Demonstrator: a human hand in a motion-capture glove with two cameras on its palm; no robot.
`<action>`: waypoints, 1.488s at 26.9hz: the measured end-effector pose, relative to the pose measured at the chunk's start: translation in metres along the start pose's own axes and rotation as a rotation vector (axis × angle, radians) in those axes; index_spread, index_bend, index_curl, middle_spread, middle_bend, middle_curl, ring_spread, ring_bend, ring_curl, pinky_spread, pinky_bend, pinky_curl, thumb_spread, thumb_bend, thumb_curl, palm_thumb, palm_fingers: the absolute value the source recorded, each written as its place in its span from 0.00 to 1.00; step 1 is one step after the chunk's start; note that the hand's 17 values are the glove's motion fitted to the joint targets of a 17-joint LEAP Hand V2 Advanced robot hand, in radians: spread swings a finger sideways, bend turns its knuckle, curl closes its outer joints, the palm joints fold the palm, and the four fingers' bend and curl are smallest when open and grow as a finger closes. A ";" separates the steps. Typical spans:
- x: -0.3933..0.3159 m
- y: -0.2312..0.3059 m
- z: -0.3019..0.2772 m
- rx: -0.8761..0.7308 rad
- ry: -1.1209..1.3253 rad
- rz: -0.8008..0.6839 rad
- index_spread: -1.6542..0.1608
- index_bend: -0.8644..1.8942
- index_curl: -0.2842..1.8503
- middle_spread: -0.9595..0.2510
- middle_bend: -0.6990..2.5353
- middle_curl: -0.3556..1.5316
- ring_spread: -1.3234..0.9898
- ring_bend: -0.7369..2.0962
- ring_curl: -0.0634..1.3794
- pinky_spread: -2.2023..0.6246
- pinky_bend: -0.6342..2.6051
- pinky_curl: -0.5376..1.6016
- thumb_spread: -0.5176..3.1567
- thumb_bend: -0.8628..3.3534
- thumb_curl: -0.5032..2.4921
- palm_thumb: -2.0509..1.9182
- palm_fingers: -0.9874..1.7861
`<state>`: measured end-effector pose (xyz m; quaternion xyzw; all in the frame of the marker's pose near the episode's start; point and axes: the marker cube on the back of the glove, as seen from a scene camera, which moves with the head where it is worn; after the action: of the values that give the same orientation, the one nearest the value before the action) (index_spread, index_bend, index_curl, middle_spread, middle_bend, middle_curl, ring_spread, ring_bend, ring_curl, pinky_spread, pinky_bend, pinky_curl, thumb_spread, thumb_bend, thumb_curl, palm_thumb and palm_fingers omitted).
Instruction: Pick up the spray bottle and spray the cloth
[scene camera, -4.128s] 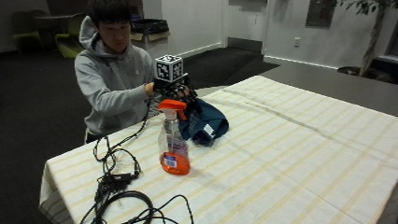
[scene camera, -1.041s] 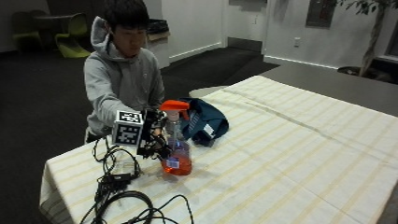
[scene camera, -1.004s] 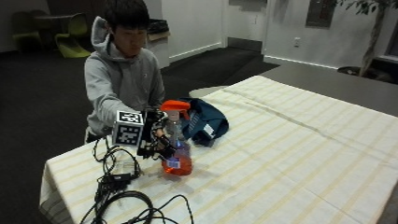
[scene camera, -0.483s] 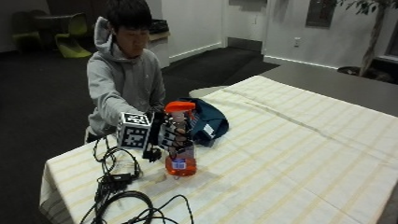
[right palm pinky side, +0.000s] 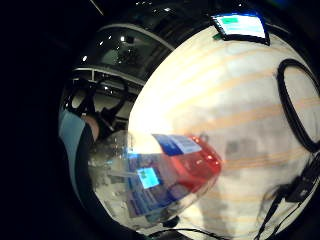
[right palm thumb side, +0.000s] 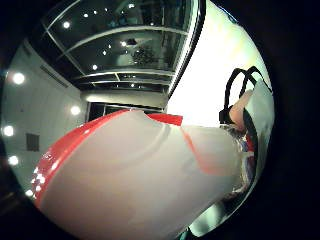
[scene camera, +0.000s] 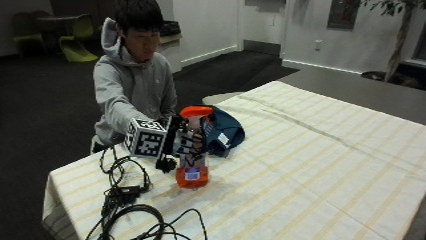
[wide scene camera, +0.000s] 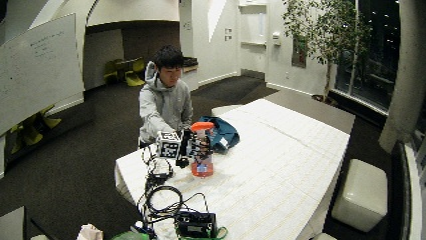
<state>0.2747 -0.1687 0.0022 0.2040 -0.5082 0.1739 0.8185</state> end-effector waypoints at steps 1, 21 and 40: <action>-0.004 0.001 0.000 -0.020 0.028 -0.017 0.82 0.48 0.34 0.72 0.38 0.43 0.50 0.41 0.30 0.71 0.30 0.40 0.21 0.20 0.37 0.77 0.84; -0.153 0.088 0.031 -0.562 1.003 -0.354 0.82 0.48 0.36 0.71 0.39 0.44 0.50 0.43 0.33 0.69 0.30 0.42 0.16 0.20 0.39 0.77 0.86; -0.133 0.137 0.070 -0.665 1.313 -0.347 0.82 0.48 0.37 0.71 0.40 0.44 0.49 0.43 0.34 0.69 0.30 0.42 0.15 0.20 0.41 0.77 0.85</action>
<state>0.0979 -0.0975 -0.0686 -0.1220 0.0977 -0.0343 0.9871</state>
